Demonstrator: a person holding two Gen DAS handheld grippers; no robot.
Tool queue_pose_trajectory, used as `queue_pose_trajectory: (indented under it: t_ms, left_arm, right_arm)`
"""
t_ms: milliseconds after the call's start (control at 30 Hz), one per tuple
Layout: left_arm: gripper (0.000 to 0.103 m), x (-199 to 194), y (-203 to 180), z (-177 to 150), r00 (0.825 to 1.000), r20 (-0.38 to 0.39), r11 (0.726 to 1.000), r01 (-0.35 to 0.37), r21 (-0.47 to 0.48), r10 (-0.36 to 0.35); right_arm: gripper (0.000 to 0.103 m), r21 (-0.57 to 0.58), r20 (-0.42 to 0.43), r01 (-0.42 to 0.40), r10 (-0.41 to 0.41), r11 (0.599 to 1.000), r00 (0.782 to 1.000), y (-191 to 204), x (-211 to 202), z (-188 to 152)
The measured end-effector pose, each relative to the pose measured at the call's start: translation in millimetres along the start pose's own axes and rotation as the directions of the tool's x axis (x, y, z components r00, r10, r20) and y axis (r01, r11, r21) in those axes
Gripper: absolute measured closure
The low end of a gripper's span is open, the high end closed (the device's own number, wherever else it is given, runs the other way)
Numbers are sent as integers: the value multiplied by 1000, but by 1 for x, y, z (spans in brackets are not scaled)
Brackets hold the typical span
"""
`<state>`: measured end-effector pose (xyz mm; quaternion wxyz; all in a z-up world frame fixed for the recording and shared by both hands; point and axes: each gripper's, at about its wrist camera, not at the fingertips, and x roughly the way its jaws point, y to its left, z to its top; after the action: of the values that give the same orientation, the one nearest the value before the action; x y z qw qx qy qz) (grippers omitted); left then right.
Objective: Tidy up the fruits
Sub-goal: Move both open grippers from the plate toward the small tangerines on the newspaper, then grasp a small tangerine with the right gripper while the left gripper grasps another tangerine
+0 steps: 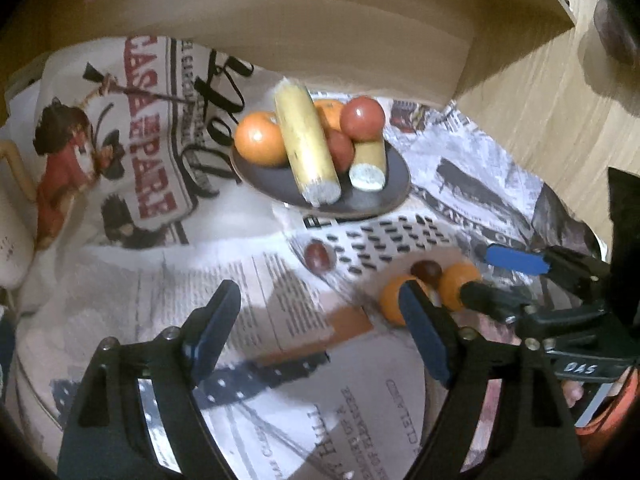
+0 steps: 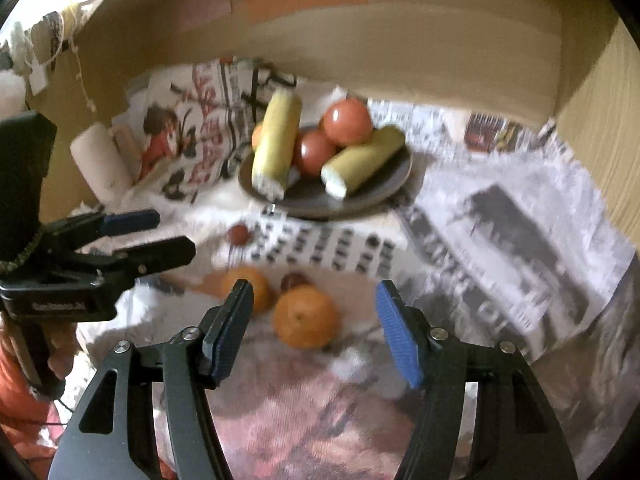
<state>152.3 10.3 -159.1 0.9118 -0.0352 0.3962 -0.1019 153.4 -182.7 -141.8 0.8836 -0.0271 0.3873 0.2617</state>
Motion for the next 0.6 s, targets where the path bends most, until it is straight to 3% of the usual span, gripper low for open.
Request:
queue_pose_trajectory:
  t_ms: [100,267,367,600]
  left_arm:
    - [21,2,-4,-6,1000,-11,1000,7,4,-7]
    - [21,5,-10,-8,999,-15,1000,30,7,-30]
    - [23,8,-18,-7,999,-15,999,45,26,-45]
    - [45,26,-42,-5,995,-54,992,83,97,-78]
  right_arm:
    - [46,10,-28,-20,20,1000,999,0,8,-6]
    - [66,8,-52,-36,36,999,998,0,15,-7]
    - [68,18,-55,-47,48,999,997,-2,16,-9]
    - [68,49,-21,-33,34,998,999,-12,1,-10]
